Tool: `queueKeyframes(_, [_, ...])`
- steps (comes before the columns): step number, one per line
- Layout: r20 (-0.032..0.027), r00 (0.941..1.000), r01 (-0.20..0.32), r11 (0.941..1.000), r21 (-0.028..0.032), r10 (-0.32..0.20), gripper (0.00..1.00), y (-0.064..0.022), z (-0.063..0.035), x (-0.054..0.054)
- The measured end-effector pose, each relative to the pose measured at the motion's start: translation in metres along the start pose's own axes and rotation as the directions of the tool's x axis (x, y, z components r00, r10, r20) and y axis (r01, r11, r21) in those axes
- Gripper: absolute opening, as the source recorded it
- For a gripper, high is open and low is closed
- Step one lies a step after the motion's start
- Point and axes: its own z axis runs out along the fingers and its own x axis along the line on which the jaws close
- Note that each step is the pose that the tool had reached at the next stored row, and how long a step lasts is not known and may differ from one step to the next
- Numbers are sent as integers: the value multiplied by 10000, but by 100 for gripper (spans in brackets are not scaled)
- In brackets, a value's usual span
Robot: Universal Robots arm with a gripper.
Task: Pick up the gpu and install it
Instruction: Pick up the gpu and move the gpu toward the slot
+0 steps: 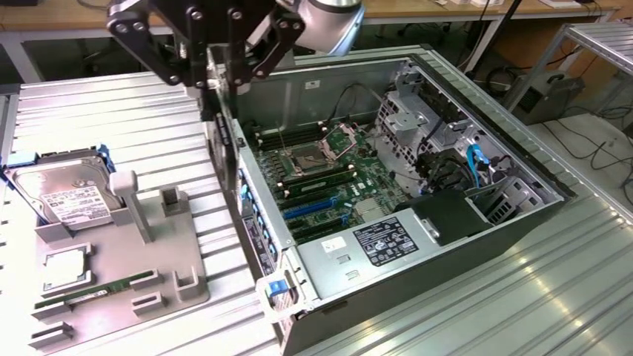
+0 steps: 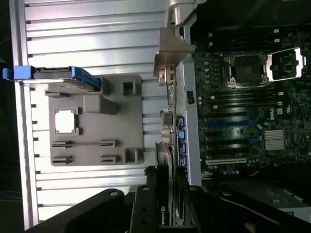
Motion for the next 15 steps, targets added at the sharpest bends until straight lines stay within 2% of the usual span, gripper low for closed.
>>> queueKeyframes(5, [-69, 10000, -5, 10000, -8, 5, 26, 14, -26, -231])
queueKeyframes(13, [-147, 9999, -12, 10000, -3, 12, 26, 41, -30, -664])
queueKeyframes(15, [-170, 9999, -12, 10000, -2, 12, 26, 49, -30, -801])
